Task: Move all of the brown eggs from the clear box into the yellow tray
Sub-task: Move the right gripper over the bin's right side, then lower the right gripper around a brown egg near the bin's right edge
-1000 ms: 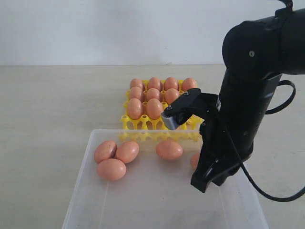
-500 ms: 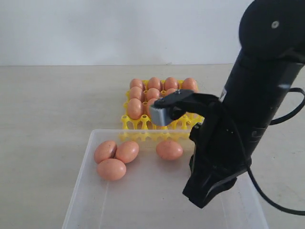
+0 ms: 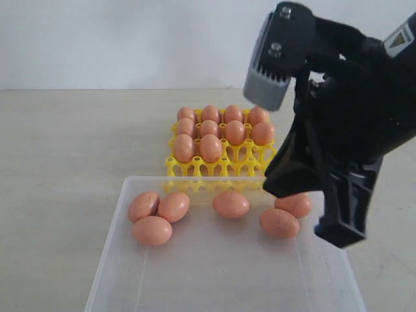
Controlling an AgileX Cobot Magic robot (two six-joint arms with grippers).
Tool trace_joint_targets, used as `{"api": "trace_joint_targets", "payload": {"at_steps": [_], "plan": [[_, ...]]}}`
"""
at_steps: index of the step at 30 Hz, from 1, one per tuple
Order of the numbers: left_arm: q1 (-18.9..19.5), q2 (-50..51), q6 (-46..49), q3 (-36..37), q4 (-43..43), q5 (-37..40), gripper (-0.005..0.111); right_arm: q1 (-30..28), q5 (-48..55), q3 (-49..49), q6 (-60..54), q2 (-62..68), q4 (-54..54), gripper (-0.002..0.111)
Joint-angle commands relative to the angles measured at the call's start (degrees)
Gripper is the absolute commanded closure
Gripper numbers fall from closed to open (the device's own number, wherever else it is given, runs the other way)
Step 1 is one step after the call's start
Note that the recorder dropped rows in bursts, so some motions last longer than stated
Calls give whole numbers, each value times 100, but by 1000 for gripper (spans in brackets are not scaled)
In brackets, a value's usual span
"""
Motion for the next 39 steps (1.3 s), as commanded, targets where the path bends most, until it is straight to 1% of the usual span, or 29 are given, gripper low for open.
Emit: {"api": "trace_joint_targets", "payload": {"at_steps": [1, 5, 6, 8, 14, 22, 24, 29, 39], "plan": [[-51, -12, 15, 23, -6, -7, 103, -1, 572, -3, -733, 182, -82, 86], [-51, -12, 15, 23, -6, -7, 103, -1, 462, -3, -962, 538, -142, 60], [-51, -12, 15, 23, -6, -7, 103, -1, 339, -3, -973, 657, -232, 55], [-51, -12, 15, 23, -6, -7, 103, -1, 6, -3, -973, 907, -385, 51], [-51, -12, 15, 23, -6, -7, 103, -1, -766, -3, -999, 1820, -458, 51], [-51, -12, 15, 23, -6, -7, 103, -1, -1152, -3, -985, 3089, -1129, 51], [-51, -12, 15, 23, -6, -7, 103, -1, -1350, -3, -752, 3341, -1332, 51], [-51, -12, 15, 23, -6, -7, 103, -1, -1849, -3, 94, 3610, -1697, 51], [-51, -12, 15, 23, -6, -7, 103, -1, -1963, -3, 209, 3582, -1781, 51]]}}
